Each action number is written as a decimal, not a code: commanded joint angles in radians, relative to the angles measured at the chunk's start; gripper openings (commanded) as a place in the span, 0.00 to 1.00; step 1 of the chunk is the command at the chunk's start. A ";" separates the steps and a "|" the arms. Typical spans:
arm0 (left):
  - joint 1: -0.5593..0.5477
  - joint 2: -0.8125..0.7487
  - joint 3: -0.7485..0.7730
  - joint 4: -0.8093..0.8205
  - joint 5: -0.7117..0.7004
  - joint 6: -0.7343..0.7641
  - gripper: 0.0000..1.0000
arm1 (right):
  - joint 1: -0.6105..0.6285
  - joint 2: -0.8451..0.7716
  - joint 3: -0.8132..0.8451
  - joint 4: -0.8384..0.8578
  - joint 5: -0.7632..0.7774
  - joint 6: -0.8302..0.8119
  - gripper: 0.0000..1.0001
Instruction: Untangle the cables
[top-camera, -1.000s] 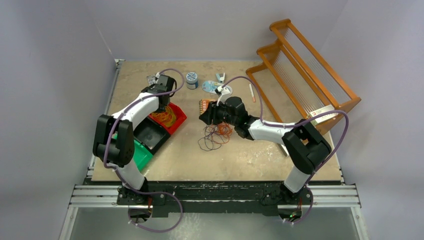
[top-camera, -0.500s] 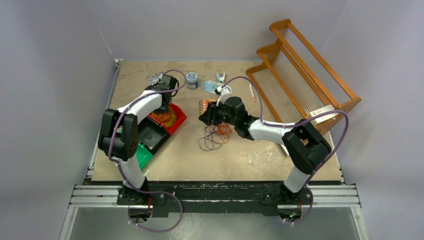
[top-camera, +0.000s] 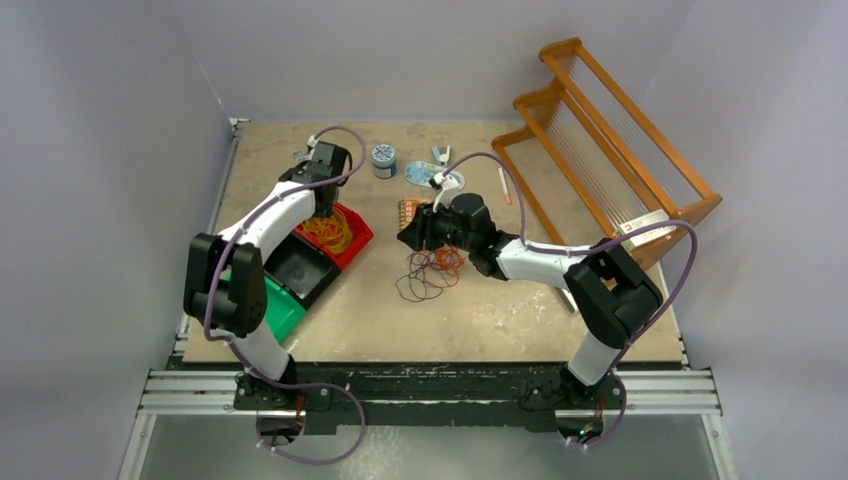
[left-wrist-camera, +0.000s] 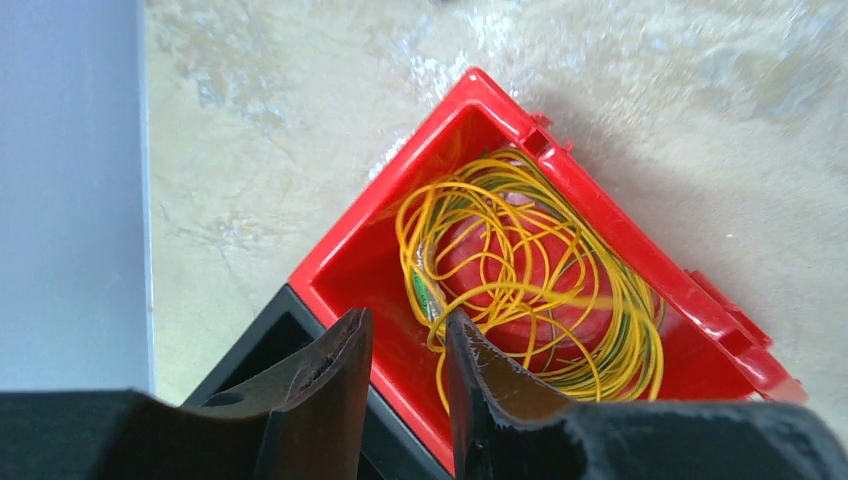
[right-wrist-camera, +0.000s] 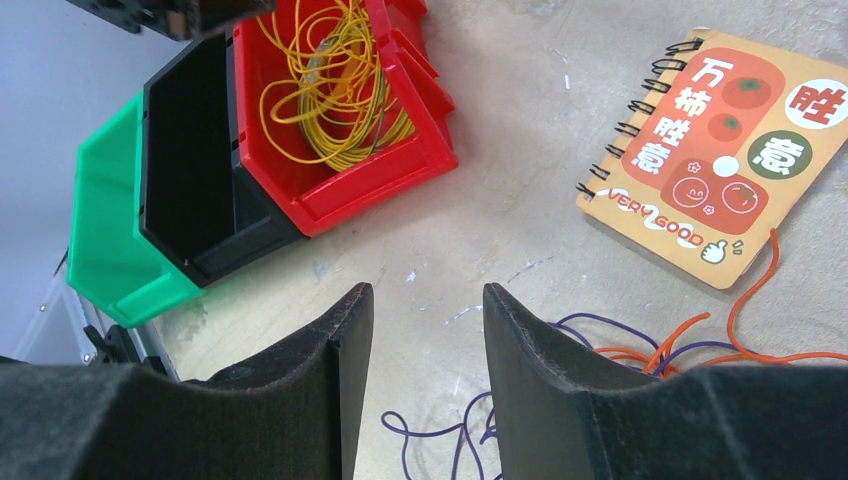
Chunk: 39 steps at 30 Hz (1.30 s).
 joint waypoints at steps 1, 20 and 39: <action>-0.003 -0.097 -0.003 0.051 -0.024 -0.030 0.33 | -0.003 -0.016 0.023 0.025 -0.009 -0.014 0.47; -0.002 -0.182 -0.095 0.105 0.096 -0.040 0.36 | -0.001 -0.010 0.048 0.068 -0.083 -0.047 0.47; -0.010 -0.145 -0.089 0.094 0.248 0.028 0.37 | 0.005 0.007 0.054 0.076 -0.100 -0.047 0.47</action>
